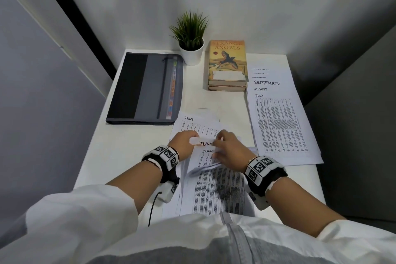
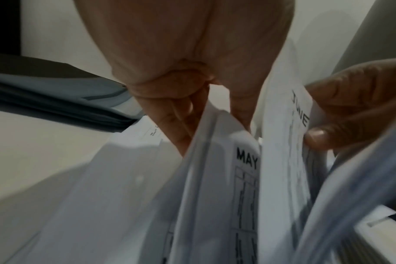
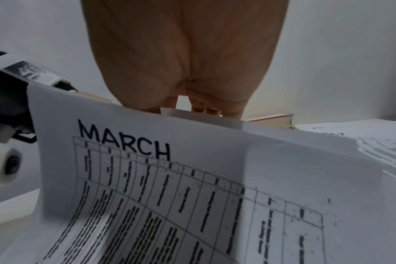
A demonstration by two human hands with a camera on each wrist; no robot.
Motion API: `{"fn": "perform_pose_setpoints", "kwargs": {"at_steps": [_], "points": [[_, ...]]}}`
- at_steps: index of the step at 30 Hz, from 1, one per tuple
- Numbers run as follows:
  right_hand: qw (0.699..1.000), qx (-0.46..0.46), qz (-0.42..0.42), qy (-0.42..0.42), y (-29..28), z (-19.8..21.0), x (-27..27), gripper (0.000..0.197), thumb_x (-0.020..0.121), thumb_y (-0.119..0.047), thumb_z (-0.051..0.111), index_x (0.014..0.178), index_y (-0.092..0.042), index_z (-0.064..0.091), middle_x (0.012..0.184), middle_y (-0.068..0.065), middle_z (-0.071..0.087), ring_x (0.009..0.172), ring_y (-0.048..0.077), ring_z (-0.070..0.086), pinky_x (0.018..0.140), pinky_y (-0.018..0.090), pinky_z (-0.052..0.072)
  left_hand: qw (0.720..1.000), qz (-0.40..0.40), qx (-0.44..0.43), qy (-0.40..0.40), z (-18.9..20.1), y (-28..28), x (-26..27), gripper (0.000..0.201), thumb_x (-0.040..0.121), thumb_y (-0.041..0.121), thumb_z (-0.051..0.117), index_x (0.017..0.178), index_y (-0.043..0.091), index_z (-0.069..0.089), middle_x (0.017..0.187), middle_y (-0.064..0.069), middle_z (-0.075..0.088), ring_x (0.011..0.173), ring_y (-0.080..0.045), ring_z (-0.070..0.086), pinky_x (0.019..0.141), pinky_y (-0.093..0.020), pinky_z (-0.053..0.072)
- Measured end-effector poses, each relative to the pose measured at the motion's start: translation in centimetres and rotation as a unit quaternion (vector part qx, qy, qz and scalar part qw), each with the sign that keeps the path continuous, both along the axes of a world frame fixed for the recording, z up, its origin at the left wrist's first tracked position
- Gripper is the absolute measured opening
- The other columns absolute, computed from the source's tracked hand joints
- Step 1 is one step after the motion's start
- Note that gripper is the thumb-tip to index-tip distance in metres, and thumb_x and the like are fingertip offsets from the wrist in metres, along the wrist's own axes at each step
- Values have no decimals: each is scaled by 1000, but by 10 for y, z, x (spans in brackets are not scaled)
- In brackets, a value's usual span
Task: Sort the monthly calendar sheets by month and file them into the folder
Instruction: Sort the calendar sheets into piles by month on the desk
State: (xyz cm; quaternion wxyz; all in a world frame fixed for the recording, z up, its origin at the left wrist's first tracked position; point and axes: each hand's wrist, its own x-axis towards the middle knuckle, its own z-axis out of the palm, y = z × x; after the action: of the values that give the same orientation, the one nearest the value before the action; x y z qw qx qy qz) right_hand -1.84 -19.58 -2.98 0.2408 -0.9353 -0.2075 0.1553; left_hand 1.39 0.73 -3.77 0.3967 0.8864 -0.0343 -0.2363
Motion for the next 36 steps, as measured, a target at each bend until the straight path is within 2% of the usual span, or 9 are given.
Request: {"fn": "perform_pose_setpoints", "kwargs": {"at_steps": [4,10,12,15,17,20,23,31,36], "points": [[999,4,-39,-17,-5,3,10,20,90,-21,61,105,-9,62,135,7,47,118,26,43,92,42,45,999,-53,2,1,1,4,2,10,77,10,70,73,17,64,78,4,61,77,-15,54,66,-24,39],[997,24,-75,-13,8,5,8,9,90,-22,61,85,-15,58,71,-8,53,69,18,52,58,28,34,993,1,-78,84,4,12,17,38,91,38,62,55,25,61,75,5,71,64,7,56,66,-19,44],[996,35,-81,-15,9,4,7,10,90,-23,61,84,-16,60,71,-5,59,65,14,48,58,27,33,995,75,-30,60,-2,17,26,44,94,54,50,69,24,70,88,2,71,84,-8,63,70,-22,44],[995,48,-90,-11,9,3,6,6,89,-21,62,84,-18,61,73,-3,64,65,14,52,57,26,35,981,166,98,11,-18,28,40,37,95,42,54,98,9,71,110,-10,67,105,-31,61,89,-35,47],[993,63,-98,-9,8,2,6,3,88,-19,63,86,-19,61,73,-4,66,65,16,56,57,26,38,971,196,130,29,-26,34,45,22,90,30,61,84,10,66,93,-10,63,93,-35,58,81,-33,46],[989,83,-122,2,7,1,6,6,87,-21,65,91,-21,61,76,-3,70,67,16,61,58,25,45,969,223,86,66,-32,35,49,17,84,19,63,74,7,56,73,-18,52,75,-37,52,65,-33,41],[988,76,-129,25,6,2,6,4,88,-25,65,89,-21,66,76,-7,70,67,11,61,59,24,44,969,241,40,46,-35,33,46,41,85,27,70,118,6,59,121,-10,62,113,-28,58,90,-30,44],[978,122,-163,55,1,24,2,14,82,-25,73,74,-15,65,70,-1,66,60,10,56,55,28,45,974,179,-111,-84,20,15,40,9,92,24,63,95,15,66,92,2,71,85,-19,67,78,-34,55],[952,223,-186,98,-4,60,2,23,75,-16,80,66,-17,58,72,1,71,68,10,66,68,36,56,959,130,-194,-160,75,8,38,12,90,18,64,88,30,66,85,17,71,80,-2,67,68,-17,53]]}}
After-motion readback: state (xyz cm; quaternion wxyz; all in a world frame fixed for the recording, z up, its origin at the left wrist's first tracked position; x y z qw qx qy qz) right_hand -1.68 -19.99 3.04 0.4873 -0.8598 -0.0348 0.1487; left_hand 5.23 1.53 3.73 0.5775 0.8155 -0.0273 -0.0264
